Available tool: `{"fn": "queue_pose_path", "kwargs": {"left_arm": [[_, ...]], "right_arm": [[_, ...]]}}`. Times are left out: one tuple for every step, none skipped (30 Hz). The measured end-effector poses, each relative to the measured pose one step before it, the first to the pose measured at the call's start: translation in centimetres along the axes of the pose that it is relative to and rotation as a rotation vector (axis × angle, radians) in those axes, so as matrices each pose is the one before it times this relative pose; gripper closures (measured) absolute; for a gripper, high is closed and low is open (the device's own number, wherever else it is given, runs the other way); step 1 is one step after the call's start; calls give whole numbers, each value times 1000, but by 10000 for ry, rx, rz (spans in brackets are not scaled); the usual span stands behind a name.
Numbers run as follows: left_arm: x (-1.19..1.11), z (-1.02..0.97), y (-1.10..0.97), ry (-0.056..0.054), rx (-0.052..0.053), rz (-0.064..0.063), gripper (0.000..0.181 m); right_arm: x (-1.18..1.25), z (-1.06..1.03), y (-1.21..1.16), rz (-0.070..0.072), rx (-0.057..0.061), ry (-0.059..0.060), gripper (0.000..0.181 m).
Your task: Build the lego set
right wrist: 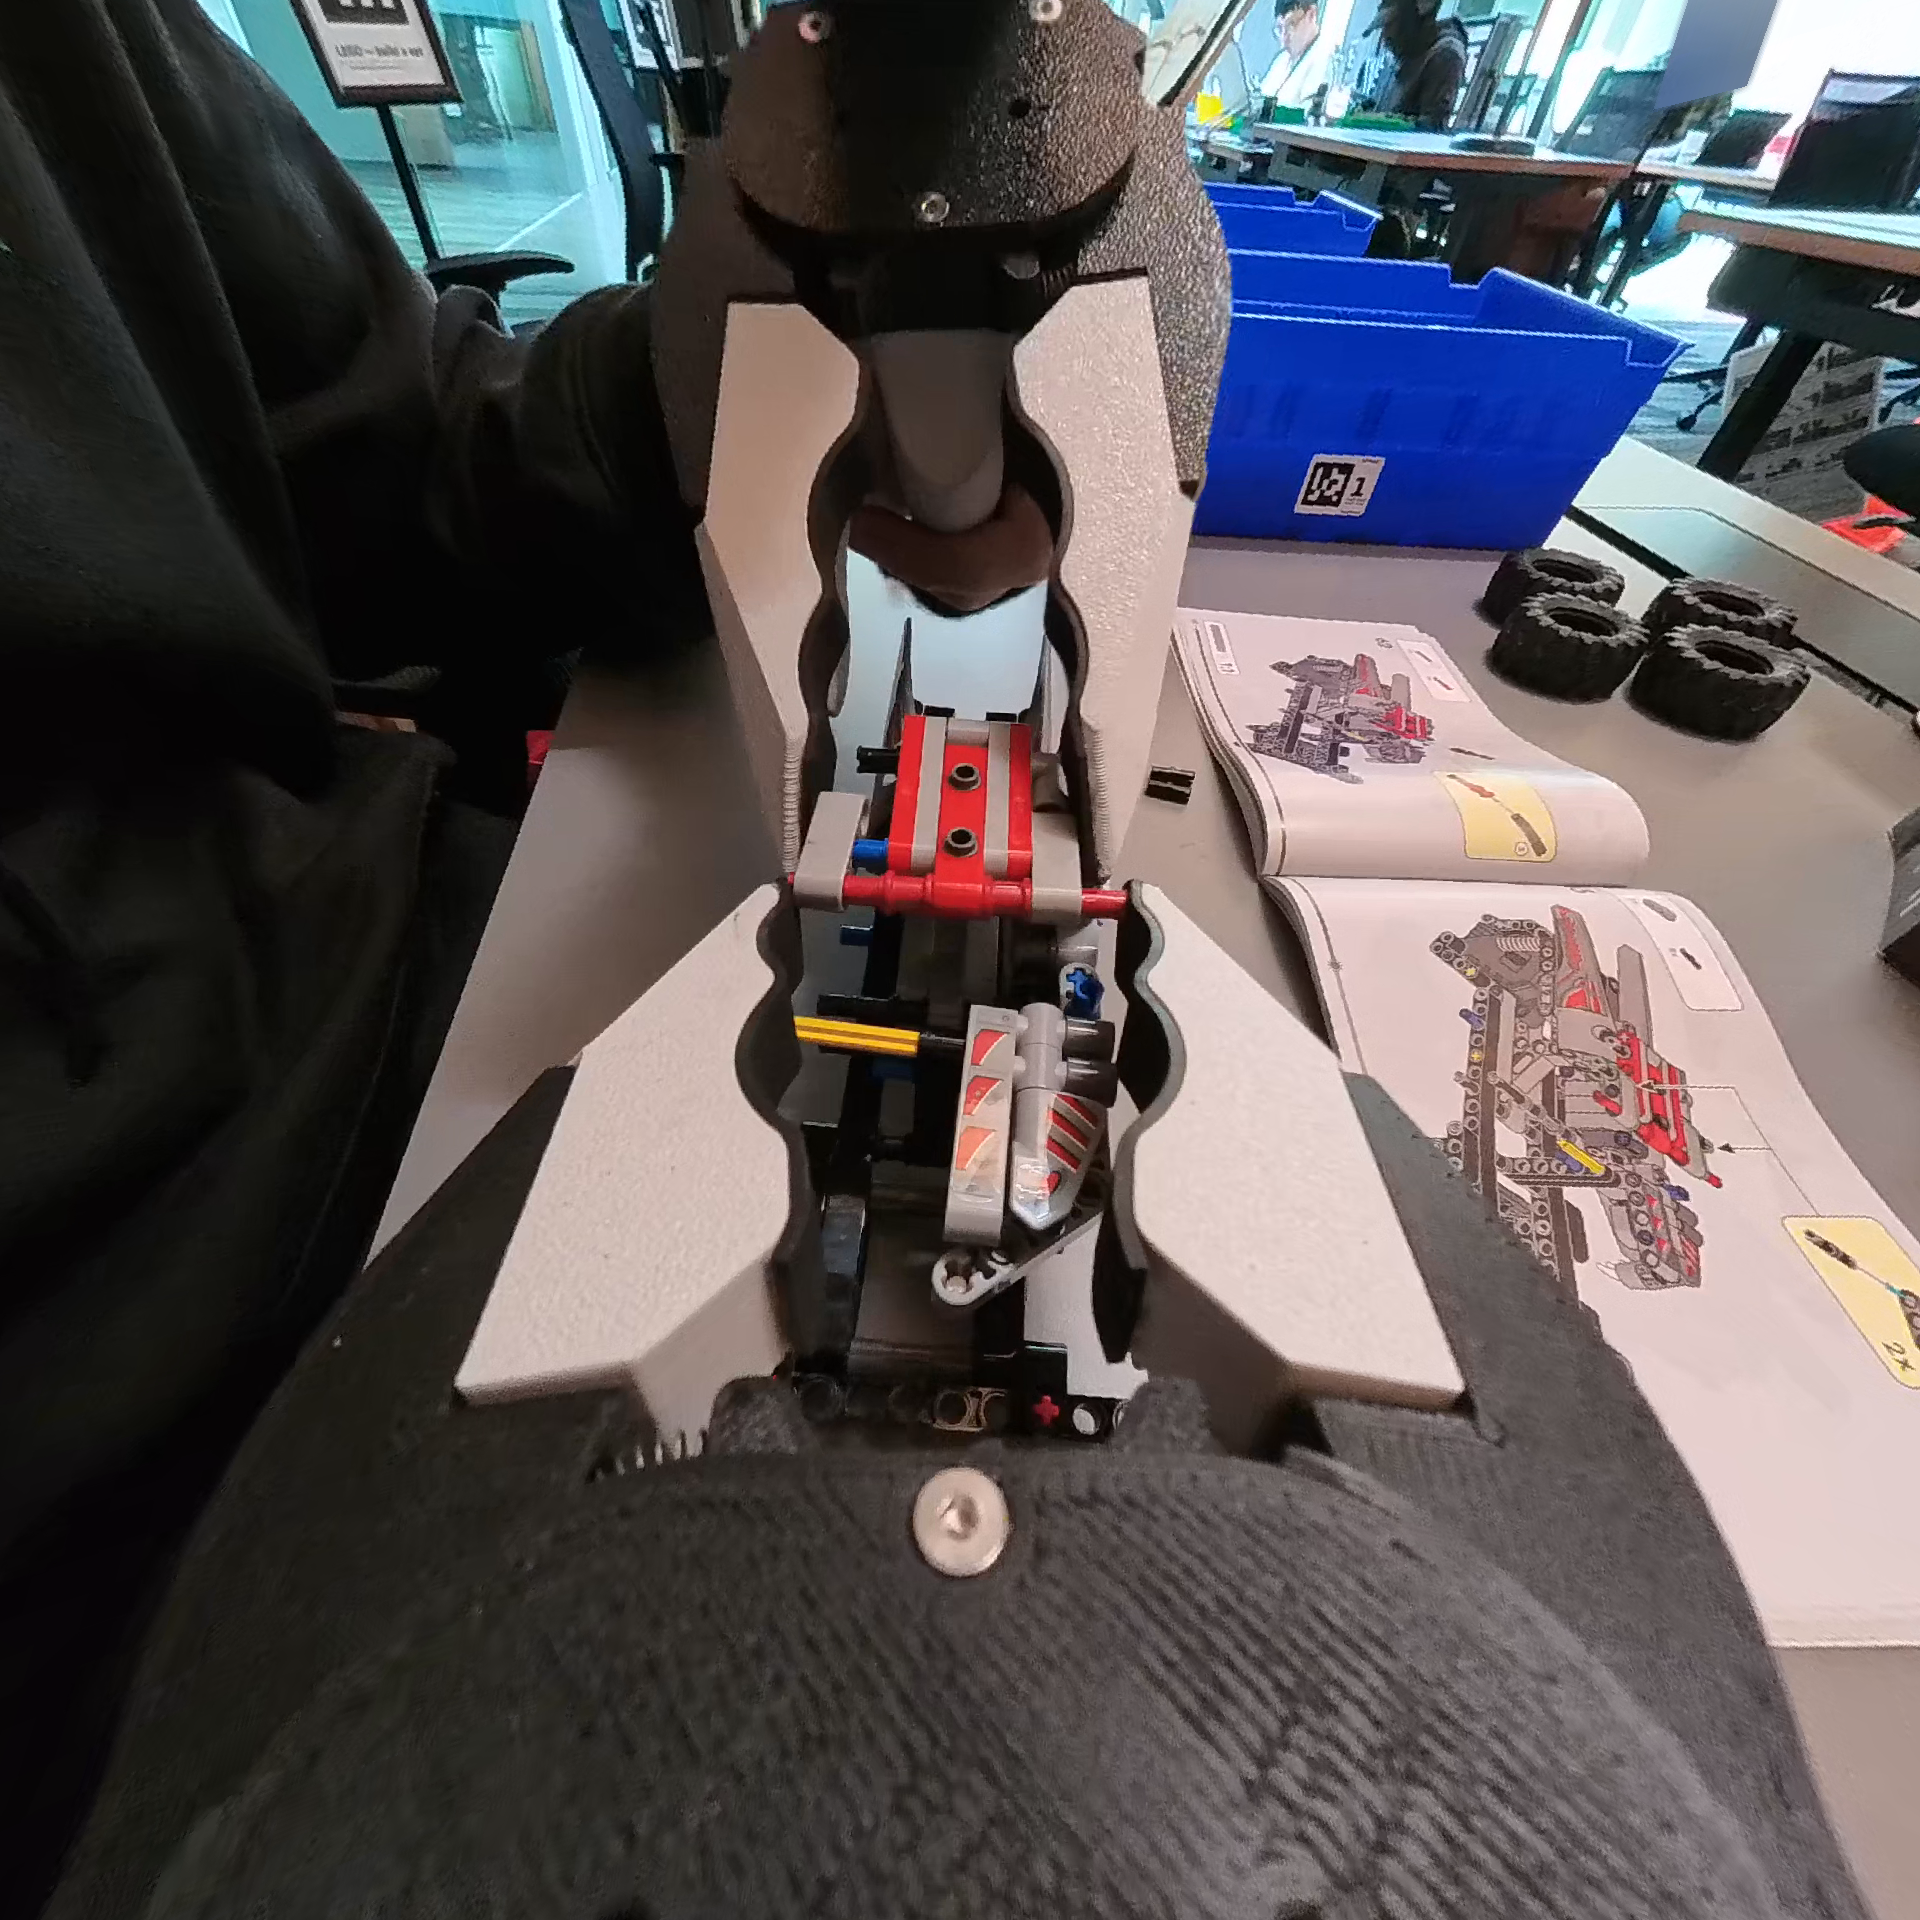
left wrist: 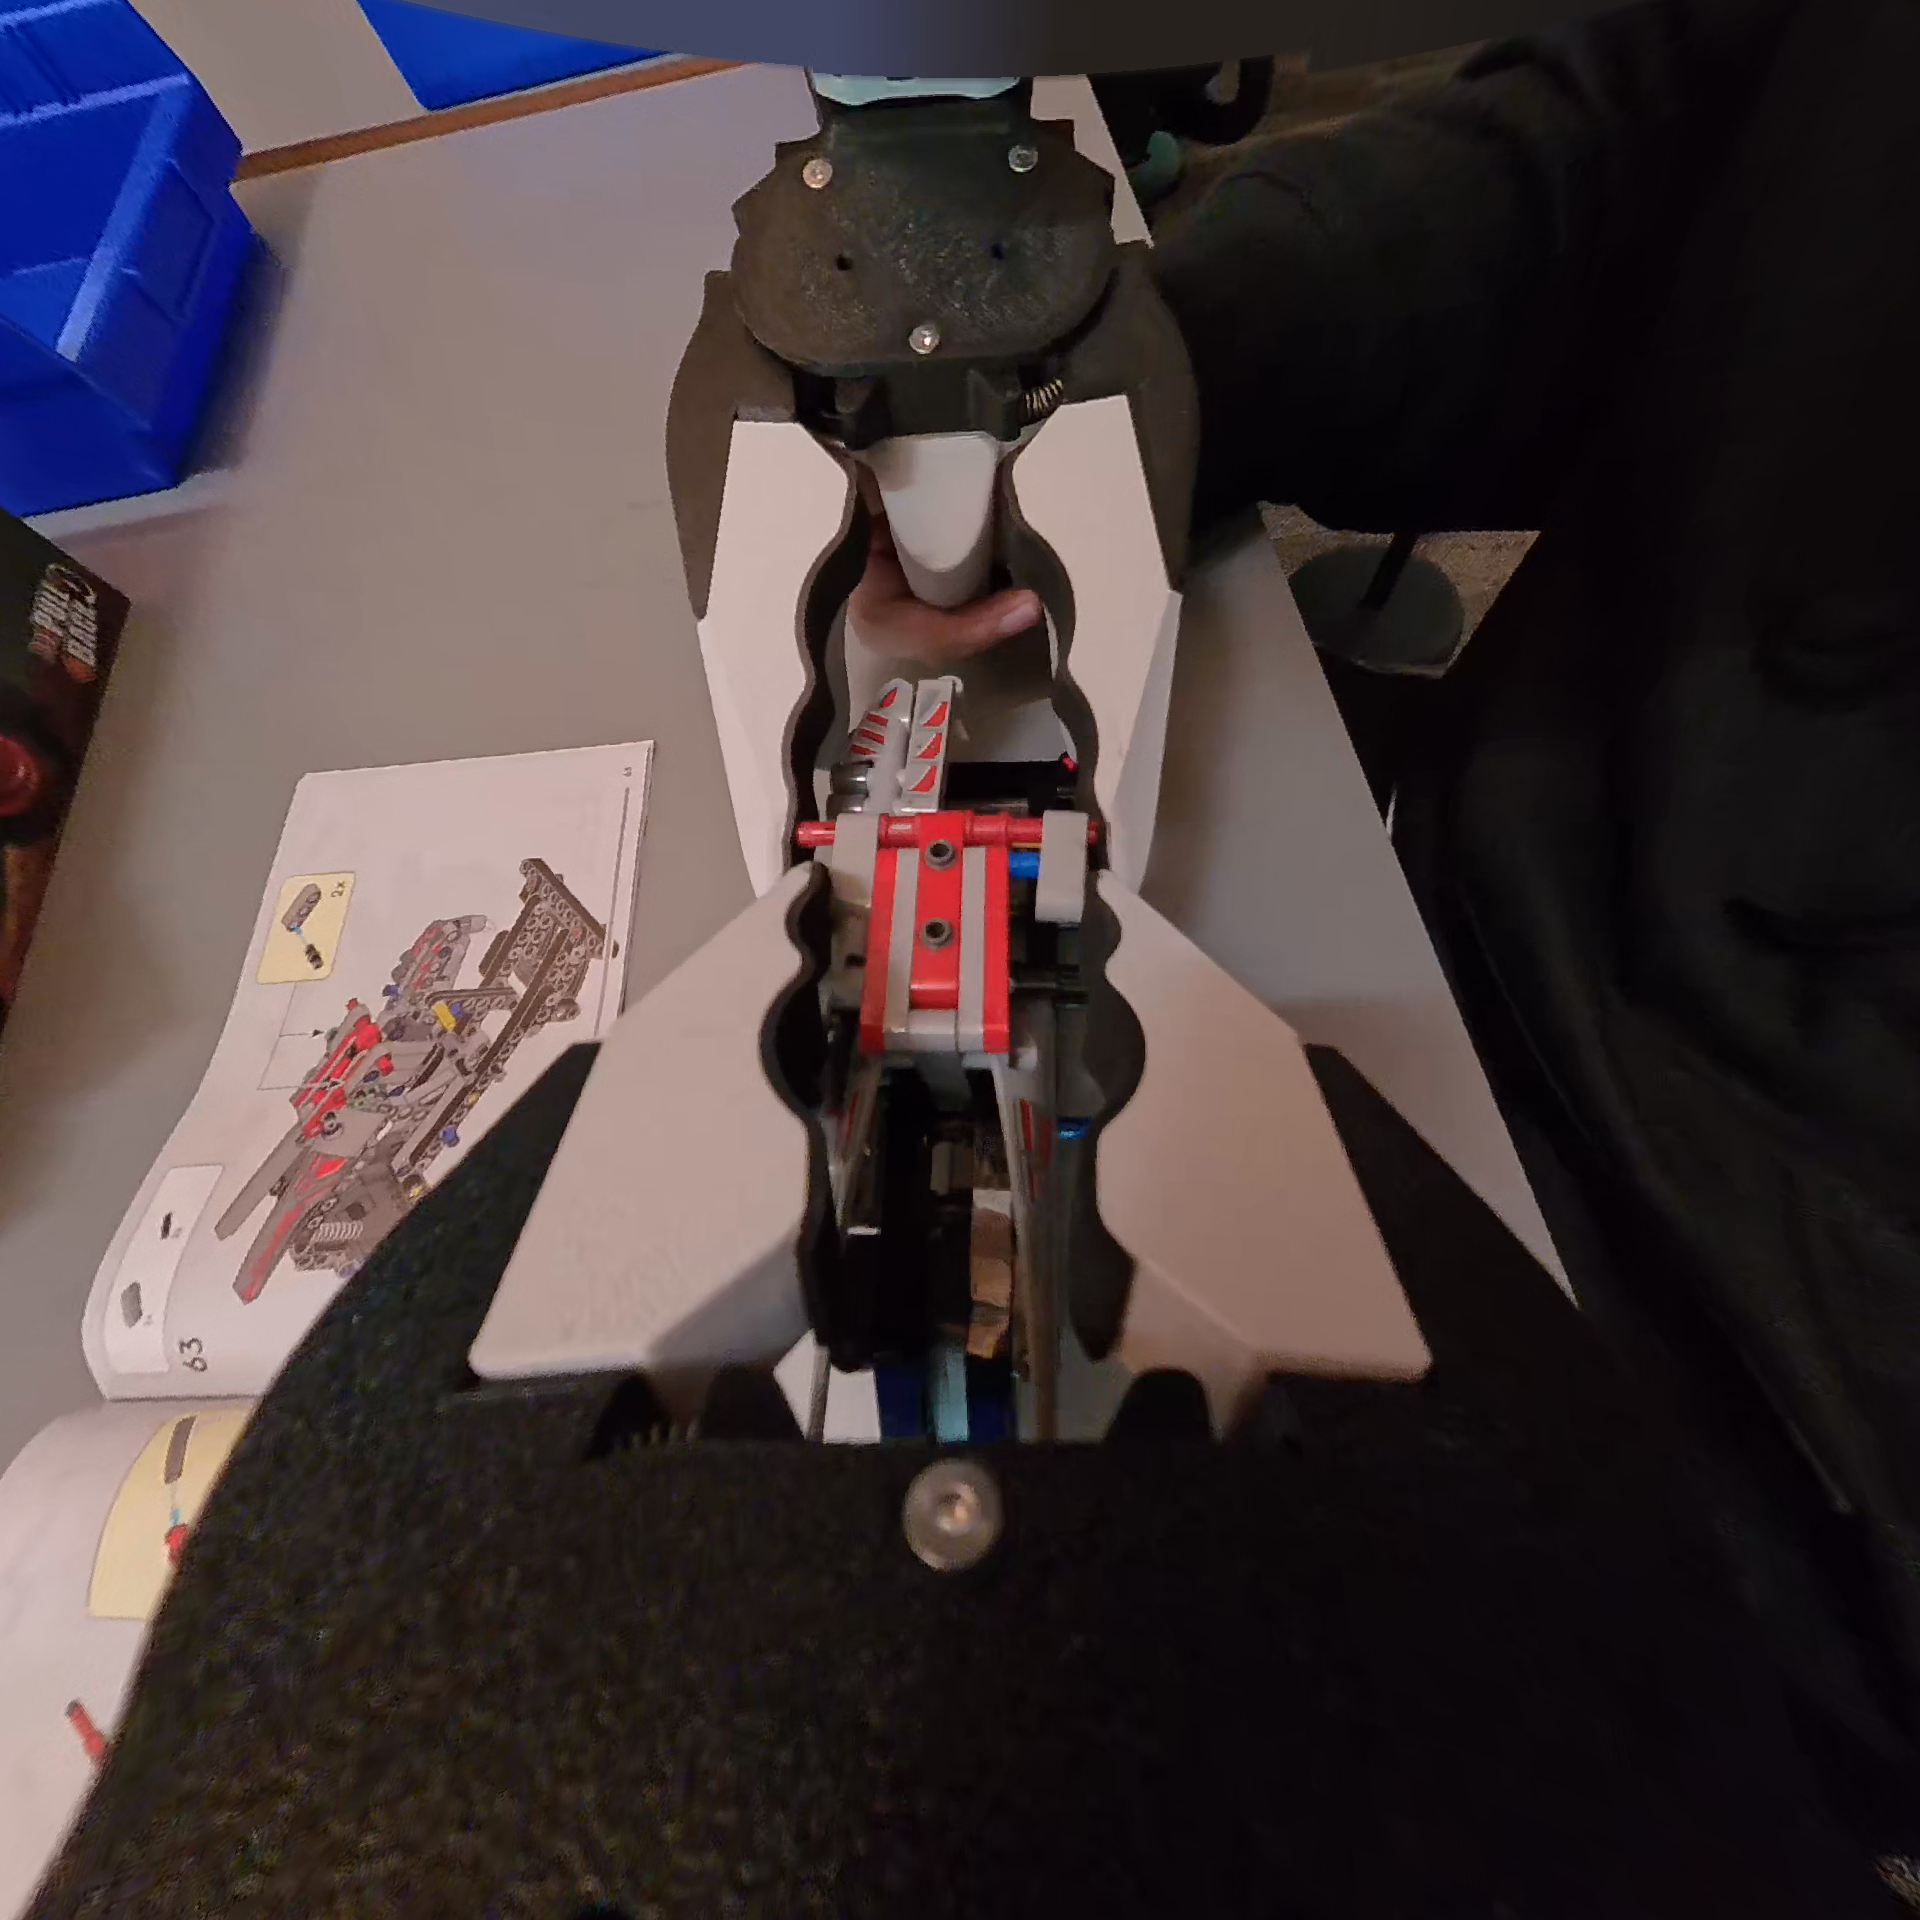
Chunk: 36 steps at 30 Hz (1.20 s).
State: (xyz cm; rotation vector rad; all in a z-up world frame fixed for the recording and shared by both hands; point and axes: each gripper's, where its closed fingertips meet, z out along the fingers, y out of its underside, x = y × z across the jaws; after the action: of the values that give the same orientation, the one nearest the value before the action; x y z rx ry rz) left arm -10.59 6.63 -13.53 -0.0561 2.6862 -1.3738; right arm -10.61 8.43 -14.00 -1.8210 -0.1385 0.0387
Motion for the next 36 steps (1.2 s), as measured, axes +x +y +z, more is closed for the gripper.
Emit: {"fn": "queue_pose_path", "kwargs": {"left_arm": [[14,-16,-7,16,36,-8,136],[11,-23,-2,13,-6,-8,136],[6,2,-6,9,-10,25,136],[-16,8,-3,-1,-2,9,136],[-40,20,-12,9,-14,-122,136],[-28,25,-20,-7,-18,-69,137],[-24,25,-14,-24,-2,-39,137],[-37,-1,9,-9,-17,-63,138],[-14,-5,8,-13,-6,8,138],[-18,9,1,-39,-3,64,138],[66,8,1,-6,6,68,137],[15,2,9,-21,18,65,137],[-34,-1,-2,-5,34,-8,137],[-9,13,-60,51,73,-93,136],[30,28,-82,47,103,-71,136],[-30,21,-41,4,61,-38,135],[-21,-32,14,9,0,-30,135],[34,-24,28,23,-16,52,135],[71,12,9,6,-17,87,135],[95,18,-2,6,-28,111,135],[128,11,-4,21,-38,122,135],[127,7,-3,27,-36,105,135],[51,1,-8,1,-20,73,135],[-6,1,9,-8,-2,37,135],[-7,-17,17,15,11,9,135],[24,-23,5,37,27,21,135],[62,-22,-14,51,30,37,135],[99,3,-5,54,7,68,135],[91,12,-13,29,1,87,135],[52,28,-16,25,3,35,135],[-24,10,-6,-4,1,13,135],[-6,-10,5,20,21,6,135],[-21,0,-12,19,33,10,135],[-30,10,-14,-1,26,-1,135],[-15,7,-11,-3,9,0,135],[-4,0,9,5,4,18,135]], "right_arm": [[-43,14,-7,-16,2,-19,121],[-13,10,-5,11,3,-19,120],[-4,10,-6,8,3,-7,120],[-11,-5,-3,-17,2,6,120],[4,-19,-6,-15,0,18,121],[41,-18,-3,19,8,12,121],[6,-41,-8,33,9,-19,121],[-5,-24,-12,37,9,-41,121],[15,15,12,36,-11,-16,121],[-9,2,-5,0,4,-14,121],[-18,1,5,-21,-5,5,121],[16,-9,3,-10,-1,14,121],[17,9,8,30,-7,-10,121],[36,1,9,78,-3,-36,121],[-18,-56,-65,82,51,-79,120],[-47,-94,-79,75,69,-106,120],[9,-45,-49,88,41,-65,120],[28,26,4,53,-1,-28,120],[-39,-20,-47,2,34,-36,120],[-70,-77,-92,-20,73,-39,120],[-115,-120,-156,-40,124,-65,120],[-157,-146,-168,-29,135,-106,121],[-126,-161,-186,6,157,-112,122],[-80,-141,-159,43,129,-99,123],[9,-56,-76,64,57,-50,123],[22,29,30,46,-21,-25,123],[-25,5,0,9,-1,-29,123],[-102,-31,-20,4,20,-86,123],[-107,-43,55,0,-31,-117,124],[-112,-76,63,-50,-39,-127,124],[-46,-87,37,-43,-18,-94,124],[37,-36,48,-24,-27,-41,124],[-33,-11,43,-48,-25,-63,124],[-17,-23,21,-93,-13,-41,124],[40,-29,22,-62,-14,1,125],[27,-7,0,30,9,-7,125]]}}
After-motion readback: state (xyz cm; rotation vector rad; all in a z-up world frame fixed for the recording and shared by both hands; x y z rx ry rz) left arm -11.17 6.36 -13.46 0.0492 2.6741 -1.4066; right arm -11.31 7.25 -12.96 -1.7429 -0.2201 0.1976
